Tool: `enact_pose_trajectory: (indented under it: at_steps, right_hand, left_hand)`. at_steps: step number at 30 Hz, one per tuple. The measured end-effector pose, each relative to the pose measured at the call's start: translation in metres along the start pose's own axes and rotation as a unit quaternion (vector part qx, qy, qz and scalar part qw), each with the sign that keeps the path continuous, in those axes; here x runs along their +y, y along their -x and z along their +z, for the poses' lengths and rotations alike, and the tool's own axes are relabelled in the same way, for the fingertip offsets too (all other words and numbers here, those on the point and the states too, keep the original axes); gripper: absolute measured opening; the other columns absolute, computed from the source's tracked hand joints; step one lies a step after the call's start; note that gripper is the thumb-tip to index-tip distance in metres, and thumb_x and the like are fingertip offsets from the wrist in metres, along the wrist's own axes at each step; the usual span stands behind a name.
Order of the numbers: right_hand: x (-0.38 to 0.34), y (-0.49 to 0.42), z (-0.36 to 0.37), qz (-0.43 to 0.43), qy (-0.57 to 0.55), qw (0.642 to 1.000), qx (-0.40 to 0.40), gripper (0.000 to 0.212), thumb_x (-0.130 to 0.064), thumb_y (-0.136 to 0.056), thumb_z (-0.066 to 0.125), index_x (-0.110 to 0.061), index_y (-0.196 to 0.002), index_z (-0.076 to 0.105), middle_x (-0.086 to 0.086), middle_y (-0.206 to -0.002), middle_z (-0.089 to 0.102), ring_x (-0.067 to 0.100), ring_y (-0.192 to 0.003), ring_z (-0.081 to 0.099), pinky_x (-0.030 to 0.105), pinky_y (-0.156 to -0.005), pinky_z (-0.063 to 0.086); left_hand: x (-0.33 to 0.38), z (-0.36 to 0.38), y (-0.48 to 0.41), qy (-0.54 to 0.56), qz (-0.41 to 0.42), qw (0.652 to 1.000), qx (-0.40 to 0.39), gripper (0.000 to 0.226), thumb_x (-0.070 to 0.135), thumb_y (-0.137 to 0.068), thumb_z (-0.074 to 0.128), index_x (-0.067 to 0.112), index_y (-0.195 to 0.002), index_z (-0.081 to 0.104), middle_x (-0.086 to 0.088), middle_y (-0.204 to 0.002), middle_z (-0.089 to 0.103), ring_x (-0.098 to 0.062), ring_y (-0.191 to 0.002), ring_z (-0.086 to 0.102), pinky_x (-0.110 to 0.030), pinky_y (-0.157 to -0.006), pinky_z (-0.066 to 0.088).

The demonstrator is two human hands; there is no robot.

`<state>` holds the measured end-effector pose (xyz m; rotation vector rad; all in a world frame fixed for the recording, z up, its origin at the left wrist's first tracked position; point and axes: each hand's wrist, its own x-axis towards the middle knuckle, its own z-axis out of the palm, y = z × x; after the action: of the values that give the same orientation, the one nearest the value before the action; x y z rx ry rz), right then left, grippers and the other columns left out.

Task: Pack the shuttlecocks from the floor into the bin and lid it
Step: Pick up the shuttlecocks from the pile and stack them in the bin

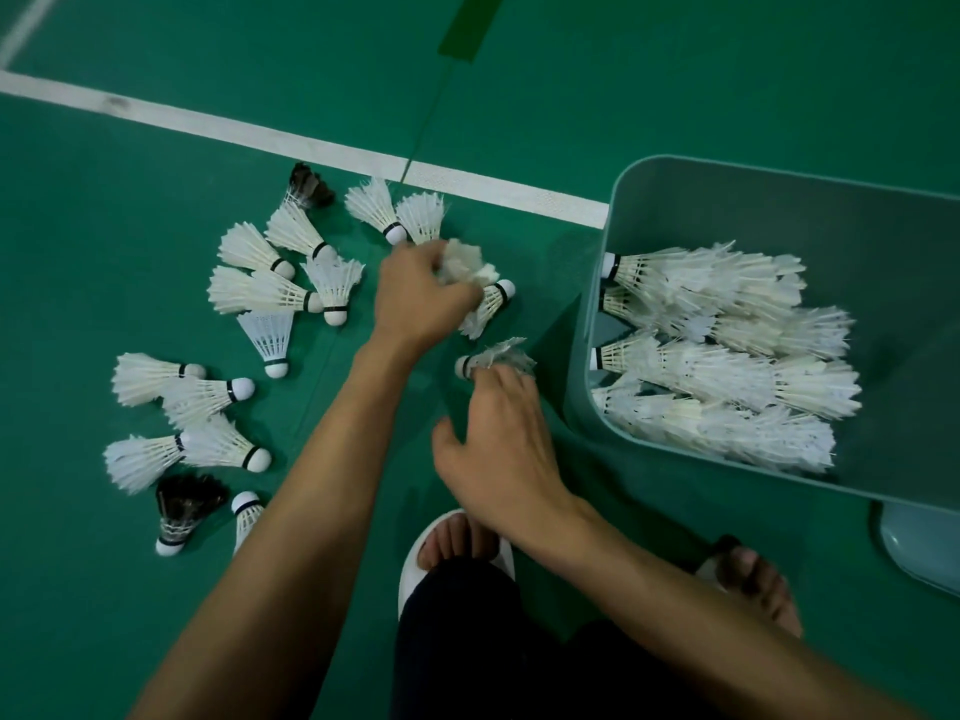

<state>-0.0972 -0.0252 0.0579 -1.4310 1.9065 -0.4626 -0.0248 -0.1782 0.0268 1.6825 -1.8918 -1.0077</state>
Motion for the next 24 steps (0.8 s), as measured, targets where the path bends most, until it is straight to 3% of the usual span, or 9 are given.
enact_pose_trajectory:
  at_steps: [3,5,7,9,13,18,21,24]
  right_hand:
    - [0.004,0.006,-0.007,-0.016,0.015,1.000,-0.004,0.047,-0.027,-0.086,0.061,-0.001,-0.124,0.054,0.012,-0.124,0.052,0.029,-0.124,0.042,0.041,-0.111,0.036]
    - [0.010,0.009,-0.013,-0.002,0.003,1.000,-0.012,0.047,-0.025,-0.086,0.062,0.000,-0.125,0.053,0.013,-0.124,0.050,0.029,-0.125,0.041,0.040,-0.112,0.036]
    - [0.015,0.011,-0.018,0.006,-0.001,1.000,-0.012,0.045,-0.025,-0.086,0.060,-0.001,-0.123,0.054,0.012,-0.123,0.050,0.029,-0.125,0.042,0.040,-0.111,0.037]
    - [0.018,0.013,-0.021,0.005,0.002,1.000,-0.002,0.045,-0.027,-0.086,0.059,-0.002,-0.123,0.055,0.011,-0.123,0.050,0.029,-0.124,0.043,0.039,-0.110,0.038]
    - [0.007,0.013,-0.027,-0.046,-0.047,0.998,0.018,0.047,-0.025,-0.084,0.063,-0.003,-0.125,0.058,0.008,-0.122,0.055,0.025,-0.123,0.048,0.037,-0.109,0.040]
    - [-0.021,0.012,-0.056,-0.137,-0.108,0.981,0.080,0.035,-0.018,-0.081,0.067,-0.003,-0.112,0.065,0.008,-0.113,0.063,0.025,-0.112,0.054,0.041,-0.101,0.046]
    - [-0.023,0.019,-0.086,-0.210,-0.107,0.962,0.141,0.034,-0.011,-0.076,0.071,-0.002,-0.108,0.068,0.009,-0.111,0.066,0.026,-0.109,0.057,0.038,-0.100,0.047]
    - [-0.008,0.032,-0.124,-0.227,-0.108,0.943,0.220,0.033,-0.008,-0.075,0.072,-0.002,-0.108,0.072,0.009,-0.109,0.071,0.025,-0.105,0.062,0.033,-0.098,0.049]
  left_hand:
    - [0.009,0.031,-0.011,-0.078,-0.031,0.983,-0.166,0.035,0.048,-0.067,0.072,0.022,-0.090,0.074,-0.003,-0.091,0.073,-0.022,-0.088,0.070,-0.028,-0.074,0.052]
    - [0.008,0.049,-0.007,-0.158,-0.027,0.968,-0.192,0.055,0.068,-0.063,0.063,0.025,-0.095,0.077,-0.010,-0.099,0.070,-0.033,-0.100,0.066,-0.037,-0.081,0.054]
    - [0.003,0.058,0.001,-0.156,-0.019,0.977,-0.142,0.057,0.072,-0.059,0.059,0.021,-0.078,0.073,-0.011,-0.083,0.064,-0.039,-0.089,0.064,-0.036,-0.066,0.050]
    - [0.005,0.055,0.012,-0.138,-0.025,0.987,-0.081,0.051,0.063,-0.065,0.065,0.012,-0.065,0.064,-0.007,-0.064,0.056,-0.036,-0.069,0.060,-0.031,-0.052,0.038]
    - [0.010,0.021,0.030,-0.062,-0.055,0.993,0.078,0.039,0.046,-0.067,0.074,0.008,-0.076,0.073,-0.006,-0.067,0.068,-0.023,-0.063,0.065,-0.039,-0.056,0.053]
    - [0.063,-0.023,0.051,0.018,-0.061,0.975,0.211,0.015,0.028,-0.072,0.076,0.015,-0.077,0.072,0.010,-0.060,0.060,-0.006,-0.052,0.052,-0.025,-0.049,0.038]
    - [0.102,-0.036,0.059,0.071,-0.055,0.963,0.255,0.018,0.031,-0.068,0.071,0.018,-0.079,0.072,0.010,-0.062,0.063,-0.009,-0.055,0.055,-0.025,-0.050,0.038]
    - [0.146,-0.028,0.064,0.119,-0.014,0.964,0.239,0.016,0.031,-0.063,0.070,0.021,-0.076,0.070,0.012,-0.061,0.062,-0.008,-0.055,0.054,-0.024,-0.054,0.042]
